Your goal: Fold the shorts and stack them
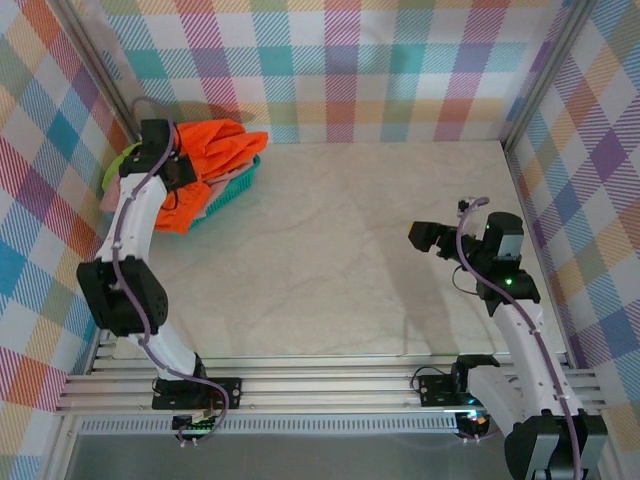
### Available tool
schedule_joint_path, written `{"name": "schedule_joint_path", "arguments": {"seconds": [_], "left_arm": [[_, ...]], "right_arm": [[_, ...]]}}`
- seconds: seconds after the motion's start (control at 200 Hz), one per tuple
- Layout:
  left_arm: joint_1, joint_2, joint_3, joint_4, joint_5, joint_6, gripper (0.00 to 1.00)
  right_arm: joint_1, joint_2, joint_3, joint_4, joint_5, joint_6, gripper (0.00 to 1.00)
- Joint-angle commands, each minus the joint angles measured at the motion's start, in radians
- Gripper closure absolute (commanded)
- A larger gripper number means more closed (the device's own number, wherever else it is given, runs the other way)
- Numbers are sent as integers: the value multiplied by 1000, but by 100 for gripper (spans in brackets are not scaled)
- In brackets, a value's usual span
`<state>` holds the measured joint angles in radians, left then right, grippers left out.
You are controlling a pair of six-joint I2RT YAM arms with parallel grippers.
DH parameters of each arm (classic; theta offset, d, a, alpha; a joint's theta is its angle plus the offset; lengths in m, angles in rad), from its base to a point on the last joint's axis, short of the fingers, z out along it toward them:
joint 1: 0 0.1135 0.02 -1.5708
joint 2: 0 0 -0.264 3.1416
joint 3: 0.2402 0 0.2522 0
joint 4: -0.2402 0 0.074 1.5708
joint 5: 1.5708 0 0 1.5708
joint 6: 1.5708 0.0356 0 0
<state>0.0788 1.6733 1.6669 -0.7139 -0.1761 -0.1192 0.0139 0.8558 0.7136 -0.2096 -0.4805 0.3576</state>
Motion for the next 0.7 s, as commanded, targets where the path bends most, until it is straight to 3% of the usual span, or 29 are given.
{"name": "schedule_joint_path", "arguments": {"seconds": [0.0, 0.13, 0.3, 0.54, 0.64, 0.695], "left_arm": [[-19, -171, 86, 19, 90, -40, 100], [-92, -278, 131, 68, 173, -89, 100], [-289, -337, 186, 141, 203, -139, 100], [-601, -230, 276, 152, 177, -169, 100], [-685, -142, 286, 154, 173, -177, 100], [-713, -76, 303, 143, 188, -188, 91]], "right_arm": [[7, -18, 43, -19, -25, -15, 0], [8, -24, 61, -23, -27, -16, 0], [10, -36, 83, -44, -24, -34, 0], [10, -40, 128, -103, -7, -70, 1], [11, -42, 145, -124, 6, -76, 1], [11, -41, 150, -130, 13, -70, 0]]}}
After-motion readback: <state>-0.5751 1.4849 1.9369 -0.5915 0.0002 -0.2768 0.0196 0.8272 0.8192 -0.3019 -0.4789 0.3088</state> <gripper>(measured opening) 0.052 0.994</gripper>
